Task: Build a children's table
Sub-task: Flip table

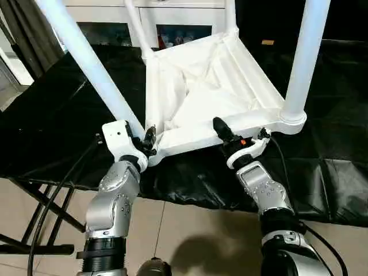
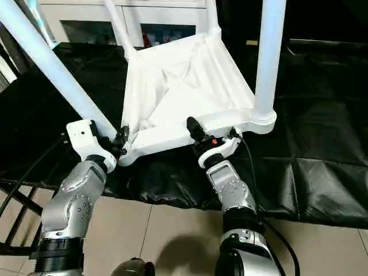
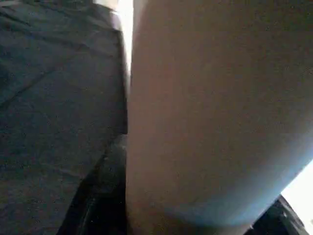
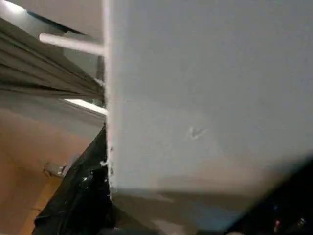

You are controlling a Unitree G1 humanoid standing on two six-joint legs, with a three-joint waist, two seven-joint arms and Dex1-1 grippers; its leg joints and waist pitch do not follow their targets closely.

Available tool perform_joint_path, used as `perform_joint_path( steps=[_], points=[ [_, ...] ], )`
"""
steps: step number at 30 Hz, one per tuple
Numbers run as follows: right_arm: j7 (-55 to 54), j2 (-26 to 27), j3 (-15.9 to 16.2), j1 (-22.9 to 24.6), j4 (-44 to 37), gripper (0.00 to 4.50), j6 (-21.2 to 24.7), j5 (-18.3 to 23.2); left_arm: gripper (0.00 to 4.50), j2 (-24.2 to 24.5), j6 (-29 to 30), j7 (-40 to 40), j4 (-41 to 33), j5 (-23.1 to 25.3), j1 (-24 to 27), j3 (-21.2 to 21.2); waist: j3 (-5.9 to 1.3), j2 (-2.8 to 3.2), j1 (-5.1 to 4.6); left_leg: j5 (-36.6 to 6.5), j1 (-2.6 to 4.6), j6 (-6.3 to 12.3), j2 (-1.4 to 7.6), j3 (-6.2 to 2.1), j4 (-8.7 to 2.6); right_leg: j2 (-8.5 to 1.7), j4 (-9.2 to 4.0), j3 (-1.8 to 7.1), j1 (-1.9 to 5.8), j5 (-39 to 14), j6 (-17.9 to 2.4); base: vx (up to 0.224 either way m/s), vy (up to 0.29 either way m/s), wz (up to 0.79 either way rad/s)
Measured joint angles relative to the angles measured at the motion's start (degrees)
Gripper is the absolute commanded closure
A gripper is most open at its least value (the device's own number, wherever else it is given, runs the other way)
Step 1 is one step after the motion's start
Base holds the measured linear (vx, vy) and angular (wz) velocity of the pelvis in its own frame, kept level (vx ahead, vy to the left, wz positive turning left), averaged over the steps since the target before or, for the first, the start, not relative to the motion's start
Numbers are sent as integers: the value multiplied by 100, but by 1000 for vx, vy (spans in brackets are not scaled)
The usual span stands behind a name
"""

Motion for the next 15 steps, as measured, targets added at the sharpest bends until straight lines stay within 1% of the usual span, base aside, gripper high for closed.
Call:
perform_joint_path(
  steps=[2, 4, 5, 7, 8, 9, 10, 11, 12, 13, 15],
  points=[
    [-186, -23, -106, 5, 29, 213, -159, -43, 167, 98, 121, -319, -220, -217, 182, -87, 4, 4, 12, 4, -15, 7, 0, 9, 4, -8, 3, -2, -14, -3, -8, 0, 0, 0],
    [-244, -39, -157, 8, 26, 222, -279, -43, 135, 306, 228, -553, -423, -273, 381, -211, 6, 15, 7, 4, -18, 10, 0, 27, 7, -14, 16, 6, -27, -4, -8, 0, 0, 0],
    [-287, -55, -194, 8, -1, 225, -313, -42, 127, 450, 311, -711, -553, -288, 494, -280, 6, 18, 12, 4, -18, 11, 1, 30, 11, -14, 29, 8, -32, -5, -11, 0, 0, 0],
    [-368, -93, -217, 8, -111, 228, -328, -60, 123, 830, 445, -996, -822, -290, 796, -448, 3, 39, 17, 5, -20, 11, 2, 32, 14, -14, 34, 8, -35, -6, -12, 0, 0, 0],
    [-407, -150, -223, 8, -177, 232, -334, -70, 95, 1012, 490, -1150, -949, -259, 979, -566, 2, 55, 38, 7, -20, 15, 3, 37, 15, -19, 35, 6, -34, -8, -16, 0, 0, 0],
    [-456, -178, -238, 11, -251, 232, -355, -76, 95, 1131, 506, -1239, -1018, -209, 1116, -632, 3, 62, 52, 12, -19, 21, 6, 47, 15, -22, 37, 6, -34, -8, -16, 0, 0, 0],
    [-491, -214, -284, 14, -322, 233, -365, -74, 83, 1230, 522, -1303, -1058, -163, 1235, -684, 4, 65, 73, 17, -19, 26, 8, 57, 15, -25, 37, 5, -34, -8, -16, 0, 0, 0],
    [-526, -263, -328, 25, -406, 234, -389, -76, 82, 1315, 530, -1372, -1081, -86, 1359, -724, 5, 64, 103, 22, -18, 33, 10, 65, 15, -28, 36, 6, -32, -6, -12, 0, 0, 0],
    [-579, -292, -338, 45, -502, 235, -417, -80, 71, 1430, 530, -1450, -1142, -32, 1465, -811, 5, 64, 124, 20, -18, 29, 10, 68, 16, -30, 34, 8, -31, -3, -8, 0, 0, 0],
    [-637, -307, -343, 65, -589, 235, -450, -83, 71, 1574, 538, -1556, -1252, -22, 1591, -908, 5, 63, 134, 16, -17, 23, 9, 73, 17, -32, 33, 11, -31, -1, -5, 0, 0, 0],
    [-730, -374, -352, 69, -692, 237, -533, -102, 44, 1769, 594, -1728, -1479, -22, 1743, -1054, 5, 63, 157, 21, -14, 20, 8, 85, 17, -44, 35, 7, -26, 4, 2, 0, 0, 0]
  ],
)
